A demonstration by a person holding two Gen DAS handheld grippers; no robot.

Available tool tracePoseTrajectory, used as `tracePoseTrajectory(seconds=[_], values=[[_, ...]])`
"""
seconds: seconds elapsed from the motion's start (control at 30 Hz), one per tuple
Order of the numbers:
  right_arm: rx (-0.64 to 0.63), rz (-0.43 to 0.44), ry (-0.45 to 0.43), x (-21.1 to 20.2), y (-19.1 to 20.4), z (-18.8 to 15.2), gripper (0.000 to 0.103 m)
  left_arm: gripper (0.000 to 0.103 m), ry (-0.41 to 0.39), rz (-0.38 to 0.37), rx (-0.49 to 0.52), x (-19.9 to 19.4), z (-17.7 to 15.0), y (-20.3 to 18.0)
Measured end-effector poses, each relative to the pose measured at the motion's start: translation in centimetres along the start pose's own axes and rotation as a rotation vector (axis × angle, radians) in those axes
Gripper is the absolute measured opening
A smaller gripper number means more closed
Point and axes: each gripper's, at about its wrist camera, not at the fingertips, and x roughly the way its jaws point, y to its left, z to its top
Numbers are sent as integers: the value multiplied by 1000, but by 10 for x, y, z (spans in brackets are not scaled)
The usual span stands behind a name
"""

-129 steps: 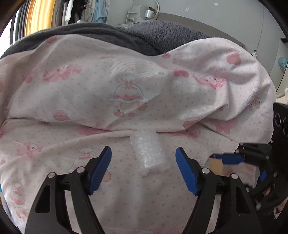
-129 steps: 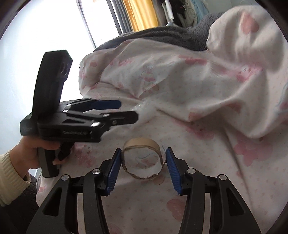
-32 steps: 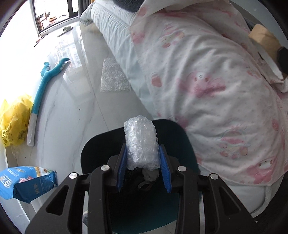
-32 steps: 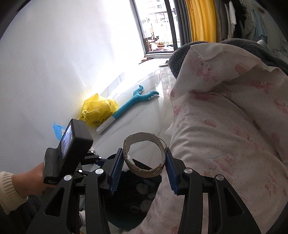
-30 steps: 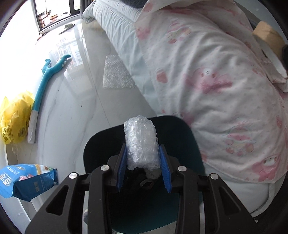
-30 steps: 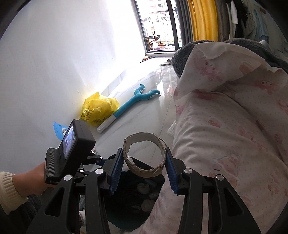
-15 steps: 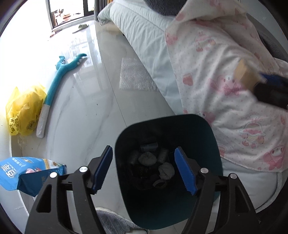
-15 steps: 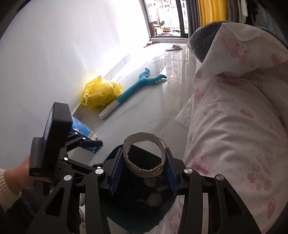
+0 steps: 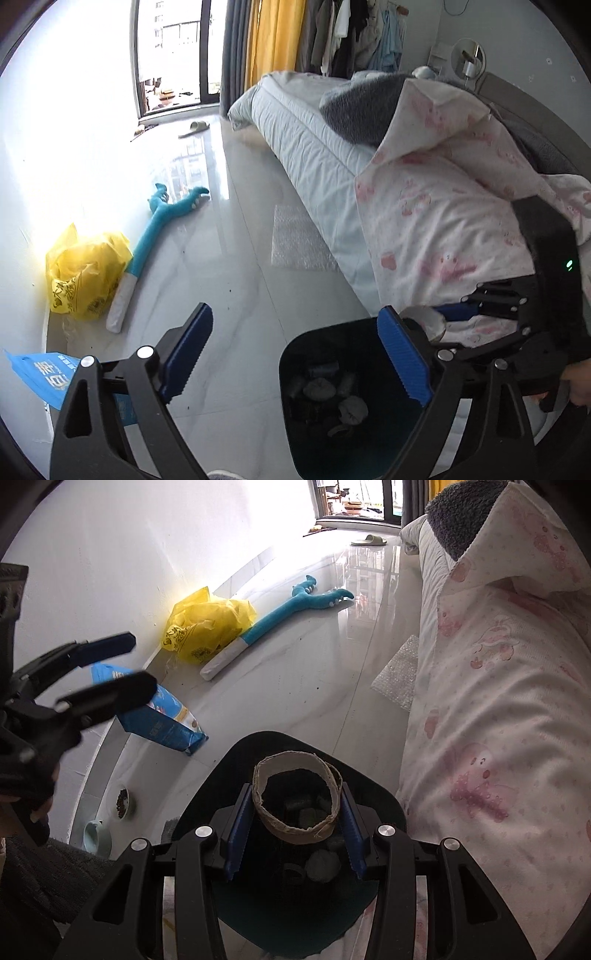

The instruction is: Collect trash

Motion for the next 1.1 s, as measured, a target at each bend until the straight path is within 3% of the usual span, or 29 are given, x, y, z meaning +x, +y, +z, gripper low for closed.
tracePoseTrajectory(seconds=[0.3, 0.33, 0.4, 0.5, 0.8, 1.1], values=[[-21, -13, 74, 14, 8, -4, 48, 96, -170, 7, -37, -48, 26, -3], [-24, -16, 80, 15, 9, -5, 51, 96, -184, 4, -41, -52, 29, -4], [-26, -22, 87, 14, 9, -9, 67, 96, -205, -2, -32, -59, 33, -9], [-24, -16, 80, 9, 8, -10, 68, 96, -236, 4, -6, -68, 38, -18], [-7, -20, -40, -36, 4, -13, 69, 97, -353, -8, 6, -102, 47, -46], [51, -110, -279, -118, -1, -46, 80, 100, -437, 25, 29, -128, 39, -82]])
